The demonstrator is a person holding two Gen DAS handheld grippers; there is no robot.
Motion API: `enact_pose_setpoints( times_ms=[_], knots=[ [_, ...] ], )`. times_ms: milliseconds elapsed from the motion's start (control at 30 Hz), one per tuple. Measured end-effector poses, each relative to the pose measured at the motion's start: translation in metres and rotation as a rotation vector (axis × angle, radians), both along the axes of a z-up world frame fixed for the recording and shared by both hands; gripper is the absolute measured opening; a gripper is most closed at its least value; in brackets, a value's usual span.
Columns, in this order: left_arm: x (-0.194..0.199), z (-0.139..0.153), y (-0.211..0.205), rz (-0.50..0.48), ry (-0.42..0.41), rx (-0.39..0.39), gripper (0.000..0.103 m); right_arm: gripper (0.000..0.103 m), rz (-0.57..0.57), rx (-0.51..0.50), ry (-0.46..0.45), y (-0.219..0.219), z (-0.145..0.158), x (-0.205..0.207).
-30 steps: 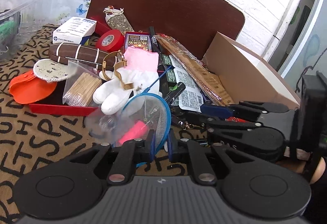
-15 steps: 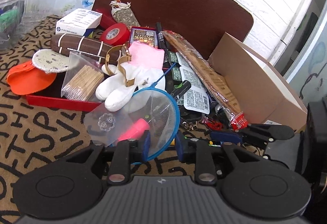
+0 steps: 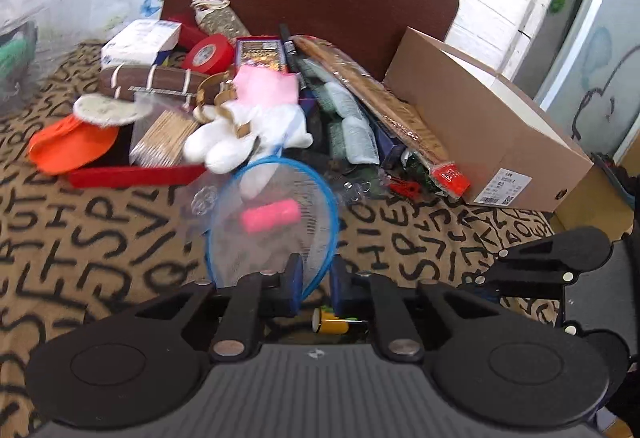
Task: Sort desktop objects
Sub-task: 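Grasp the blue-rimmed mesh net with the left gripper while the right grasps the yellow-capped chalk marker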
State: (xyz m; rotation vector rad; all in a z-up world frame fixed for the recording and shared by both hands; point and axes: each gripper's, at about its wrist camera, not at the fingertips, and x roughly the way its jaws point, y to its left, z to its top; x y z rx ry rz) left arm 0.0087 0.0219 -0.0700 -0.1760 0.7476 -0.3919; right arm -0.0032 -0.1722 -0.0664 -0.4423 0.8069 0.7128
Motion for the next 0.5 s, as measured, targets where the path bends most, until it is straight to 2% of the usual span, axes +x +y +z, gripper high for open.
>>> enact_pose_setpoints(
  times_ms=[67,300,433,500],
  knots=[
    [0.001,-0.003,-0.001,0.015,0.012,-0.007,0.025,0.029,-0.003,0.001,-0.001,0.001,-0.002,0.001],
    [0.019,-0.008,-0.019,0.023,0.013,0.016,0.026,0.029,-0.010,0.018,-0.002,0.007,-0.005,0.007],
    [0.032,-0.010,-0.027,0.058,0.001,0.030,0.038,0.029,-0.024,0.040,0.006,0.010,-0.007,0.011],
    [0.034,-0.012,-0.027,0.070,0.000,0.032,0.039,0.029,-0.031,0.048,0.011,0.010,-0.007,0.013]
  ],
)
